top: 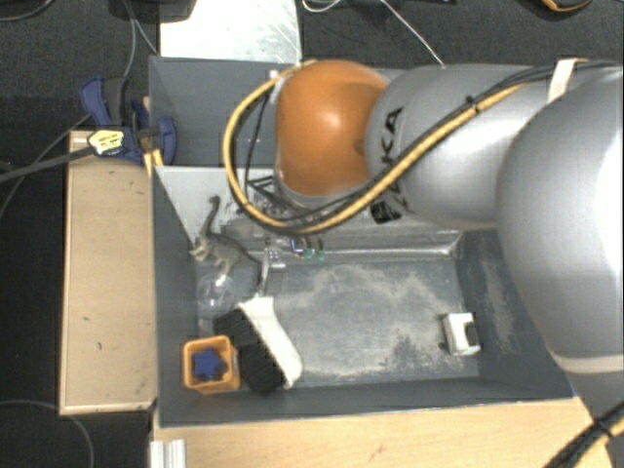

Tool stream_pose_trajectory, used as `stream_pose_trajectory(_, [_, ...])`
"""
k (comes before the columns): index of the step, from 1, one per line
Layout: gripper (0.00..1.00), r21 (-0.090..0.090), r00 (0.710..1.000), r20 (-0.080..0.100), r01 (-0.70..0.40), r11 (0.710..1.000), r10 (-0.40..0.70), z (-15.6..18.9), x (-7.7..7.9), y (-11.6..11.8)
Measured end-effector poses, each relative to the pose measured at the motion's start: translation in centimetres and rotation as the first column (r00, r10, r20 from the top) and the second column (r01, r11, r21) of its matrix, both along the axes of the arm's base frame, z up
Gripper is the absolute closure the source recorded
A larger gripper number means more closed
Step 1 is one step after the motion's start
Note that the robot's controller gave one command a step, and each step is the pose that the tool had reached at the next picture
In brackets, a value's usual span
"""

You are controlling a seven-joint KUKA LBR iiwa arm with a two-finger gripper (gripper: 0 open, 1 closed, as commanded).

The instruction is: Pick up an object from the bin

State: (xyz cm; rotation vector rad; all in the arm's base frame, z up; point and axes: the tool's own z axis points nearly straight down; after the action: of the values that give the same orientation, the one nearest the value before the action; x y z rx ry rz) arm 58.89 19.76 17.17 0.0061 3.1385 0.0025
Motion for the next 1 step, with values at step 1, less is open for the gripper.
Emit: stream_pose_trajectory(1, [0.0,-0.007,0.872,-0.01,0.49,0.872,-0.49,-5.09,-5.3,0.53])
